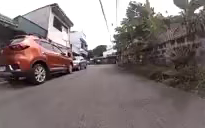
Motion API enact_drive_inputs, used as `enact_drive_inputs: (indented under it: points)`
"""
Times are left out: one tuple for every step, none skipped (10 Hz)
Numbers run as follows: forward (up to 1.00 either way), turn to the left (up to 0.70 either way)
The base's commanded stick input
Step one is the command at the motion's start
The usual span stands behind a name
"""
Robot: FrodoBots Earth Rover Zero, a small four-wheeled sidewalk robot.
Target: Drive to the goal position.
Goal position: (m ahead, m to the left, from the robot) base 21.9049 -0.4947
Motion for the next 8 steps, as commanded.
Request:
enact_drive_inputs:
  points:
    - [0.7,0.0]
    - [0.7,0.0]
    - [0.7,0.0]
    - [0.7,0.0]
    - [0.7,0.0]
    - [0.7,0.0]
    - [0.7,0.0]
    - [0.7,0.0]
